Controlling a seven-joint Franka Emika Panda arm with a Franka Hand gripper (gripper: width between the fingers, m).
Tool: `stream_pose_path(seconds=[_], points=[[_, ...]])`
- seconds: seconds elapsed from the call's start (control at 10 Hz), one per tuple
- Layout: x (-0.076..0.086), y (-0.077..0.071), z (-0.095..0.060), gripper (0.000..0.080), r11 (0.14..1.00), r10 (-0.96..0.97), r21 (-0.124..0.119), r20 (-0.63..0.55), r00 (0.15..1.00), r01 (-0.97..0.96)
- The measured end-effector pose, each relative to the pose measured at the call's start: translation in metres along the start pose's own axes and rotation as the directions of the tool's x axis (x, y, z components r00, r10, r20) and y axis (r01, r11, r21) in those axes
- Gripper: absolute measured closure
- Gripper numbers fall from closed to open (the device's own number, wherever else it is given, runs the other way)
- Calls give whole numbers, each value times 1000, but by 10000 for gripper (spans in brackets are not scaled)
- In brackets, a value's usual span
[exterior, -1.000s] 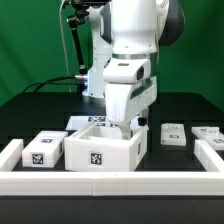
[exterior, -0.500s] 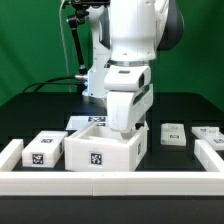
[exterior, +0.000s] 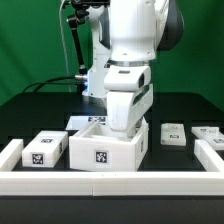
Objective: Assemble cabinet
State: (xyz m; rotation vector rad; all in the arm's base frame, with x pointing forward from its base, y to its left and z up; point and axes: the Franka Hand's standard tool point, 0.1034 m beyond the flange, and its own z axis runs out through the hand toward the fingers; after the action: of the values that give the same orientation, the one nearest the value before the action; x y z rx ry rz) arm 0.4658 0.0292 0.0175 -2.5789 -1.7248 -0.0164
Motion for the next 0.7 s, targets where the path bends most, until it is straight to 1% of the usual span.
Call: stream_pose_path(seconds=[0.1, 0.2, 0.6, 0.7], points=[[0, 0, 0, 715, 1000, 1, -2, -1, 1000, -1], [0, 1, 0, 765, 1000, 1, -3, -1, 1000, -1], [0, 1, 0, 765, 1000, 1, -3, -1, 1000, -1], [0, 2, 0, 765, 998, -55, -1, 1, 998, 55]])
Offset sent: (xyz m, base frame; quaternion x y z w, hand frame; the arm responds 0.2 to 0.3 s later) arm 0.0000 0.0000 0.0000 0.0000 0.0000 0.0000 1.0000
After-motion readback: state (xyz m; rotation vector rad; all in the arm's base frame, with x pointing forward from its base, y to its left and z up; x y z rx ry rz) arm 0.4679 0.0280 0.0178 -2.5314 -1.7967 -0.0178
